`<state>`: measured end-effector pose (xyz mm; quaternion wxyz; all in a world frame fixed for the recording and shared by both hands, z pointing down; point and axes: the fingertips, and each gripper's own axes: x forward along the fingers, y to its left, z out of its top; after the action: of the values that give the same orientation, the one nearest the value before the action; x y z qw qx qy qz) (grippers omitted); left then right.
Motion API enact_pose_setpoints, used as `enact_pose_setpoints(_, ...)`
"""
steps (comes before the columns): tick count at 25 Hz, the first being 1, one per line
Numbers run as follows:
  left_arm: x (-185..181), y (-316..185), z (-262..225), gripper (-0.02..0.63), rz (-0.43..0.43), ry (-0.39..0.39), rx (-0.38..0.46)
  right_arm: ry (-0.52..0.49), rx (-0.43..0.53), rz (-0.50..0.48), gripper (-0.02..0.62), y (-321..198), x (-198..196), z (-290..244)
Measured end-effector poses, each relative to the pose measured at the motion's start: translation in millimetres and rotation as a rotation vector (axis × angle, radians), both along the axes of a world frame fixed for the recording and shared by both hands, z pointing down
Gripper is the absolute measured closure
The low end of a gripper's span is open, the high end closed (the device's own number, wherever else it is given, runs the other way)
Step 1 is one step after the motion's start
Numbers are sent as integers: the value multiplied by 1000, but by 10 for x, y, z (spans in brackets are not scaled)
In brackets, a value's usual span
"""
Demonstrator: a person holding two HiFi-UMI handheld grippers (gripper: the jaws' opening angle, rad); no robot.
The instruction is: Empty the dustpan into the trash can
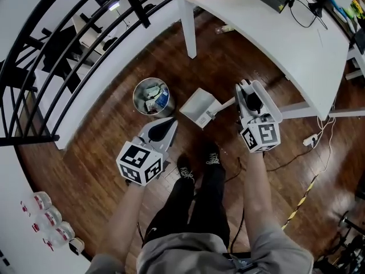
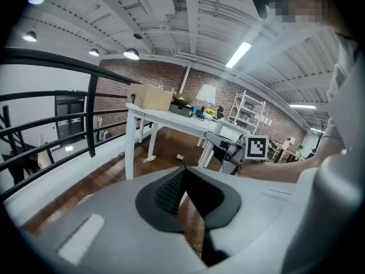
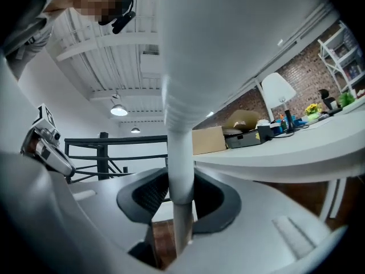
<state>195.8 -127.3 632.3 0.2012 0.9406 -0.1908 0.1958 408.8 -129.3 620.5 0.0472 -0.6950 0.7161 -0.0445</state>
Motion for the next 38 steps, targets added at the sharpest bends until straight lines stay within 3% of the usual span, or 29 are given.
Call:
enact_pose_setpoints(8,115,46,-18,600,22,-3,-7,41,-98,155,479,229,126,190)
enact_pose_setpoints(26,244,27,-277,600,119,34,-32,-88,-343,321,396,865,-98,592)
enact_pose_setpoints(35,128,225,-442,601,140,44,-26,-147,-472,249,396,1354,-769,486)
enact_pose_setpoints(36,70,232,-488,600,130,47,-23,-143,-483,223,406,1348,-874,435)
enact_pose_setpoints(38,-38,200,-589,600,102,59,-15,-112,-484,149,502,1228,-1067,269)
